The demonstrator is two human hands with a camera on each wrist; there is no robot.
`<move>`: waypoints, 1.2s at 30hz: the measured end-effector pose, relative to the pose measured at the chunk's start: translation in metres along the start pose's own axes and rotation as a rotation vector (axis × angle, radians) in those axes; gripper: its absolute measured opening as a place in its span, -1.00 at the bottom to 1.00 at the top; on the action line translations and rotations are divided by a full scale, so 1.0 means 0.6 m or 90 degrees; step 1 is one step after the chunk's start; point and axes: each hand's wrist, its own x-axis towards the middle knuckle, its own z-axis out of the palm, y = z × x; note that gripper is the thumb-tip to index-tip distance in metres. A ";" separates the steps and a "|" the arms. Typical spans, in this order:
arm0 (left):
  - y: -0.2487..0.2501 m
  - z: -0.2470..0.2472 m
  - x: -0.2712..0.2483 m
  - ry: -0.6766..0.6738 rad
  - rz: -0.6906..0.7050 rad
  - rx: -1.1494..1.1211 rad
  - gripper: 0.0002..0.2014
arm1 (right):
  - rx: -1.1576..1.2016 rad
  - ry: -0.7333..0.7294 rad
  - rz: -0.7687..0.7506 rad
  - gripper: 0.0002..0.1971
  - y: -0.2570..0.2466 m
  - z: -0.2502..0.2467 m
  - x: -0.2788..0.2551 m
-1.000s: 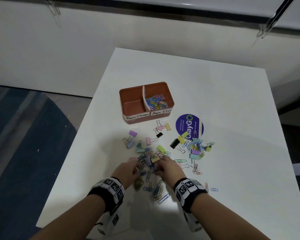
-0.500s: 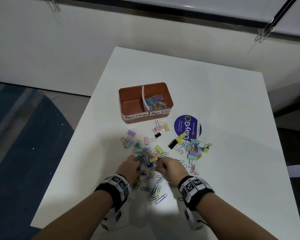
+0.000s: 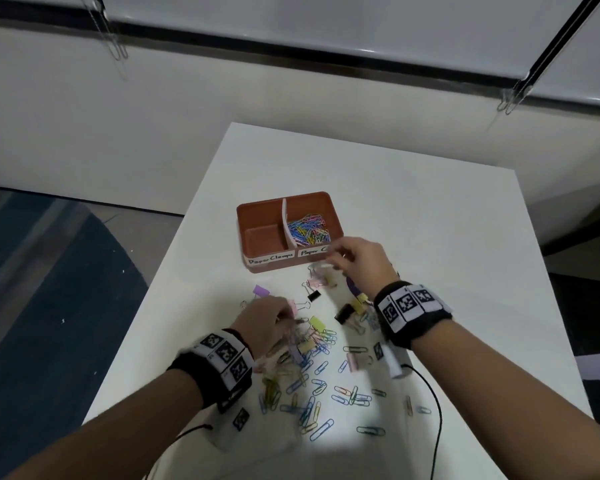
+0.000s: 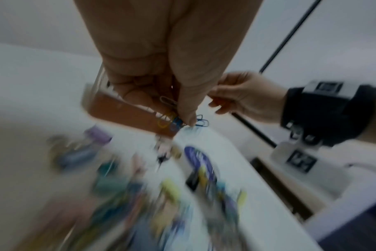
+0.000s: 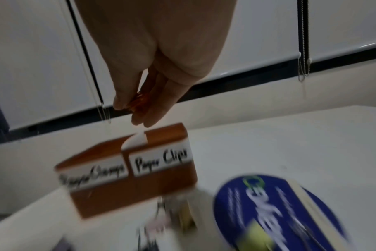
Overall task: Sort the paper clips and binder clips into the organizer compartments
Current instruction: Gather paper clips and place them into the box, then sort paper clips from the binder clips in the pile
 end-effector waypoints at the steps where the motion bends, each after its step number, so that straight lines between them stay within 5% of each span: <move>1: 0.011 -0.021 0.014 0.028 0.011 -0.011 -0.92 | -0.007 0.018 -0.014 -0.91 -0.005 -0.003 0.023; 7: 0.053 -0.113 0.125 0.142 -0.039 -0.107 -0.85 | -0.027 0.067 -0.007 -0.84 -0.026 0.001 0.132; 13: 0.068 -0.122 0.222 0.172 -0.128 -0.123 -0.92 | -0.021 0.100 -0.006 -0.76 0.005 -0.004 0.137; 16: 0.066 -0.110 0.240 0.106 -0.144 -0.067 -0.63 | 0.008 0.072 0.020 -0.79 0.032 -0.013 0.101; 20: 0.067 -0.099 0.221 0.073 -0.112 -0.030 -0.54 | 0.018 0.000 0.074 -0.90 0.066 -0.020 0.024; 26: 0.031 -0.048 0.124 0.085 -0.048 -0.107 -0.77 | -0.023 -0.136 0.144 -0.86 0.136 0.034 -0.083; 30: -0.009 0.006 0.079 0.041 -0.096 -0.094 -0.82 | -0.120 -0.157 0.175 -0.92 0.157 0.072 -0.129; 36: -0.037 0.043 0.093 0.005 -0.153 -0.004 -0.80 | -0.187 -0.138 0.202 -0.73 0.164 0.105 -0.132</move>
